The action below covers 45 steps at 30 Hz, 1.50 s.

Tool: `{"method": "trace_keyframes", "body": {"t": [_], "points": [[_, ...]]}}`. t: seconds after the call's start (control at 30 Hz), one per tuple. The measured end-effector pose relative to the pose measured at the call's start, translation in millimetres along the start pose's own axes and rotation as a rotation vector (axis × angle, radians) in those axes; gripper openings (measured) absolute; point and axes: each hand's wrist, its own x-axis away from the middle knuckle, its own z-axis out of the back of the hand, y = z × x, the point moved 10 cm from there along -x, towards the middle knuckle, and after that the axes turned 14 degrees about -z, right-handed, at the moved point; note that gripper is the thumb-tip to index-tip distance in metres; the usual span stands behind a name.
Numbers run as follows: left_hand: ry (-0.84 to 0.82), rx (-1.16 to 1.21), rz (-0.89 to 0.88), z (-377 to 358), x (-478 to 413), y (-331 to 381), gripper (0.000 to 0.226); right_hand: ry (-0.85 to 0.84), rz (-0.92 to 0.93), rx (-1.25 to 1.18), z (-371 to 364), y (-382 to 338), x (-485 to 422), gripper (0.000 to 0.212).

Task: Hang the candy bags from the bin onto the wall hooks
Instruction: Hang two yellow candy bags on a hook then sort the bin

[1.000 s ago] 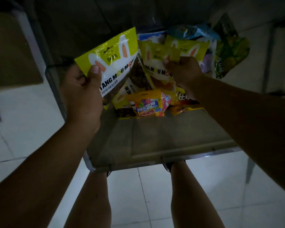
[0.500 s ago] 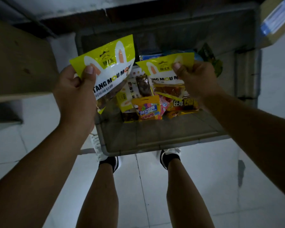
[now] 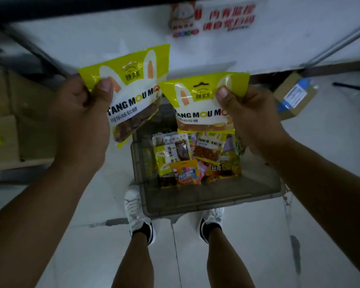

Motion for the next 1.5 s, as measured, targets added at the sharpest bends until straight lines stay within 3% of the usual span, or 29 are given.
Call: {"method": "trace_keyframes", "body": {"t": [0.3, 0.6, 1.0, 1.33, 1.5], "points": [[0.074, 0.102, -0.142, 49.3, -39.2, 131.9, 0.008, -0.006, 0.163, -0.030, 0.6, -153.2, 54.8, 0.018], [0.173, 0.125, -0.283, 112.1, -74.3, 284.2, 0.030, -0.025, 0.373, -0.151, 7.5, -327.1, 137.8, 0.014], [0.333, 0.201, -0.550, 212.7, -114.8, 506.2, 0.028, -0.013, 0.666, -0.315, 37.4, -544.4, 269.8, 0.021], [0.452, 0.333, -0.687, 274.5, -121.1, 653.3, 0.024, -0.029, 0.741, -0.406, 62.4, -654.7, 339.4, 0.018], [0.464, 0.397, -0.739, 284.3, -113.0, 705.8, 0.012, -0.012, 0.756, -0.400, 72.2, -683.9, 360.0, 0.017]]}}
